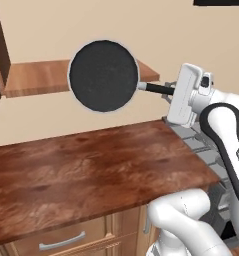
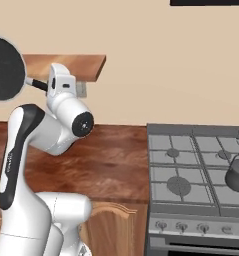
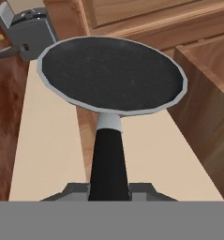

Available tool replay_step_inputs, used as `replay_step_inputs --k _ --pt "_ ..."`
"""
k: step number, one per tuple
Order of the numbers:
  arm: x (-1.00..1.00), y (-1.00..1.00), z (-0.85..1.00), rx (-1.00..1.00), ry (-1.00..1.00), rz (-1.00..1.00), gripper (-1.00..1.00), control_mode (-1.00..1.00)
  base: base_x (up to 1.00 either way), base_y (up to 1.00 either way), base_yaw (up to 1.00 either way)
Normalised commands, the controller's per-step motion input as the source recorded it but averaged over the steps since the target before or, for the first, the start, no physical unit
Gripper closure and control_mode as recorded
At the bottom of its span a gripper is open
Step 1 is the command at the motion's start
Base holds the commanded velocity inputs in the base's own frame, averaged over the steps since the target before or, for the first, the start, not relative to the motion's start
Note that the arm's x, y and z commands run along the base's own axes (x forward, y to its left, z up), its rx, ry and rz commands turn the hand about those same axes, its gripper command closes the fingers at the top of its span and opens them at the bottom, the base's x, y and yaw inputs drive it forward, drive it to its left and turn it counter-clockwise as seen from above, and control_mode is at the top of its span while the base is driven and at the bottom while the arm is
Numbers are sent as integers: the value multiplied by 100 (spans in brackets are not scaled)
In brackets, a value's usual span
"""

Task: Pick the pan from the cabinet and place it on the stove. Then turn on the stove burner for the pan.

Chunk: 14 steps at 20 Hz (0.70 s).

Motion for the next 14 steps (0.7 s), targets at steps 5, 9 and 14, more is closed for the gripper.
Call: replay_step_inputs --k 5,9,14 --pt "0 0 0 0 0 0 100 100 44 17 0" --pt "0 0 0 0 0 0 100 100 5 4 0" --pt "0 0 0 0 0 0 100 100 0 0 0"
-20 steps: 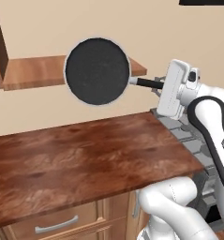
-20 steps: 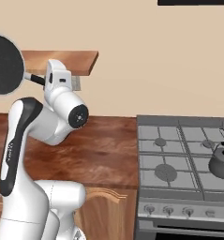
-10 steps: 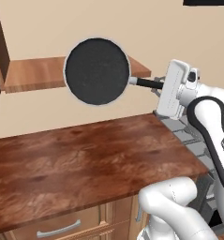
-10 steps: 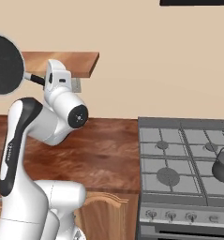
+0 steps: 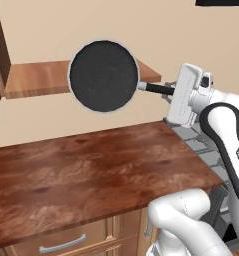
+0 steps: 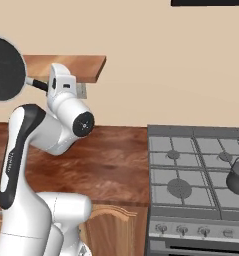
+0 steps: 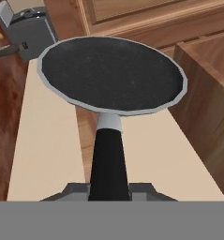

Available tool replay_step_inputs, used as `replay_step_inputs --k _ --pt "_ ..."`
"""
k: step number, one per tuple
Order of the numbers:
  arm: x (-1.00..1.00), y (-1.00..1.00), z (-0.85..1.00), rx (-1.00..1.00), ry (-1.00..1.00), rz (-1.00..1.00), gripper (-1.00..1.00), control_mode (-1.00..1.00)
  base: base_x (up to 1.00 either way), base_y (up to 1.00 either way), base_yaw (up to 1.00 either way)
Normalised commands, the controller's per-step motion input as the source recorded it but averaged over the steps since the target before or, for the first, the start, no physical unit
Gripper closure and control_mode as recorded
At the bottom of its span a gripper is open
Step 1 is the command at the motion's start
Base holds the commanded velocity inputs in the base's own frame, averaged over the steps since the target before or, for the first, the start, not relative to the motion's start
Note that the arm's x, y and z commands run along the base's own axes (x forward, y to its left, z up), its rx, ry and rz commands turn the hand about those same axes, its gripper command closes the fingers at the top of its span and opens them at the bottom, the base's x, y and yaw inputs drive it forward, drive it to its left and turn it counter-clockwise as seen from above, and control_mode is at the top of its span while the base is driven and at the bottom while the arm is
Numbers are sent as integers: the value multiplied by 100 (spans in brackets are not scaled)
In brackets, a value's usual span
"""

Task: Pick the pan from the cabinet and place it on the stove. Then turn on the stove burner for the pan.

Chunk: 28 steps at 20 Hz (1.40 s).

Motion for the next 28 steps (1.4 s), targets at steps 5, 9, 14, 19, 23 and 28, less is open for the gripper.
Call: replay_step_inputs --k 5,9,14,19,23,28 --pt "0 -8 -3 0 -6 0 100 -100 0 0 0" --pt "-3 -40 -2 1 0 -6 100 -100 0 0 0" --pt "0 -51 -9 5 5 -17 100 -100 0 0 0" --pt "-4 -74 -10 10 13 -19 100 -100 0 0 0" --pt "-18 -83 -16 12 15 -19 100 -100 0 0 0" --pt "-28 -86 -27 13 14 -18 100 -100 0 0 0"
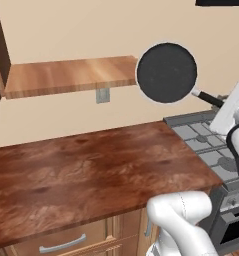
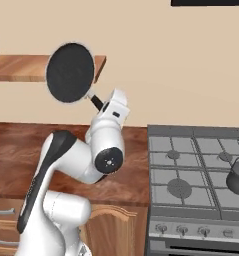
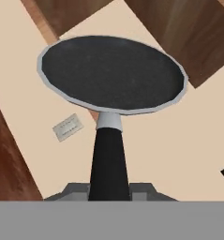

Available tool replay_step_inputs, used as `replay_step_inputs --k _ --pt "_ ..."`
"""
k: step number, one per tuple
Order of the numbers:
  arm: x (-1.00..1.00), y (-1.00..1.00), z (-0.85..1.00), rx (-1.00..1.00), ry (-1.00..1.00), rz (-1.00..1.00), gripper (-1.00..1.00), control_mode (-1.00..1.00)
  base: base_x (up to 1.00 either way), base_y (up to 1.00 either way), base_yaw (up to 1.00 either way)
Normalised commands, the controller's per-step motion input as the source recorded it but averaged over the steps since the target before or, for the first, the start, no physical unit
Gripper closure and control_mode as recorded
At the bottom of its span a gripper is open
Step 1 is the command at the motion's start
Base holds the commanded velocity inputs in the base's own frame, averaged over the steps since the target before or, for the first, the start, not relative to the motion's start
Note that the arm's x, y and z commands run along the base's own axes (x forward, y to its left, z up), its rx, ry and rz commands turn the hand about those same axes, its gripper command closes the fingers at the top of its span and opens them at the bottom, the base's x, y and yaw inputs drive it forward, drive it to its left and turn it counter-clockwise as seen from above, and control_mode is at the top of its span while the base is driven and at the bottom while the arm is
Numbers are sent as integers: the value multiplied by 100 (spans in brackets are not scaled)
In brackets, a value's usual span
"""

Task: Pick the pan from the cabinet and place it on the stove. Then turn on the stove burner for the pan.

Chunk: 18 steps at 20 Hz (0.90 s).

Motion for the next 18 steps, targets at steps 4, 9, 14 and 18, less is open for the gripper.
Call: replay_step_inputs --k 4,9,14,18 --pt "-40 -97 -36 15 12 -17 100 -100 0 0 0" --pt "-38 -93 -48 12 11 -15 100 -100 0 0 0" --pt "-19 -74 -50 7 12 -11 100 -100 0 0 0" --pt "-2 -77 -46 3 12 -9 100 -100 0 0 0"
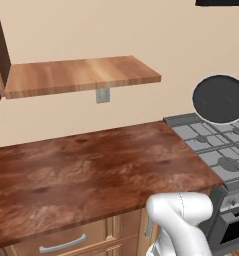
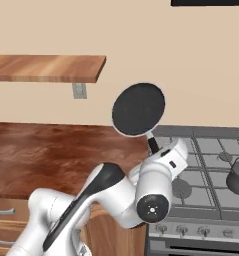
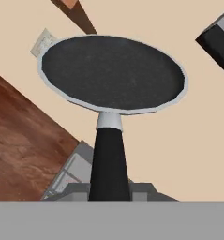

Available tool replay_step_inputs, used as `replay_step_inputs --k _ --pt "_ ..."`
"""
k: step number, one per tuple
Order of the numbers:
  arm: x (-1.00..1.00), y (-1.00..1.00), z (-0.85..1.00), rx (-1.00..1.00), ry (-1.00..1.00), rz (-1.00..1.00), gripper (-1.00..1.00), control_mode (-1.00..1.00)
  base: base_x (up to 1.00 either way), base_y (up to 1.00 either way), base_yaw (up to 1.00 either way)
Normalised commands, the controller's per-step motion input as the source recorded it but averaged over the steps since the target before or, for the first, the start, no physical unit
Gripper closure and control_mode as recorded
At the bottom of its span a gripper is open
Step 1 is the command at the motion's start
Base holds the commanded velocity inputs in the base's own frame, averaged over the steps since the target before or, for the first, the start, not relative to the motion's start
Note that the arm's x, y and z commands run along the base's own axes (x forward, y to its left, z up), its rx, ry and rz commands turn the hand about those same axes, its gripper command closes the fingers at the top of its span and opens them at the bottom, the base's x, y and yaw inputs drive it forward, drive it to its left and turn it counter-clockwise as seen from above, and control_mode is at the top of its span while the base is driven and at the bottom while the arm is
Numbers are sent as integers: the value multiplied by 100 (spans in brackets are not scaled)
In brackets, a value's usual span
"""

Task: Pick the pan from the cabinet and place it on the stove. Then turn on the stove burner for the pan.

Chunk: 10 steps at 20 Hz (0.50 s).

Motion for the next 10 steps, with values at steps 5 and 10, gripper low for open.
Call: replay_step_inputs --k 5,10 --pt "0 -74 -47 3 10 -8 100 -100 0 0 0" --pt "0 -64 -55 0 6 -9 100 -100 0 0 0"
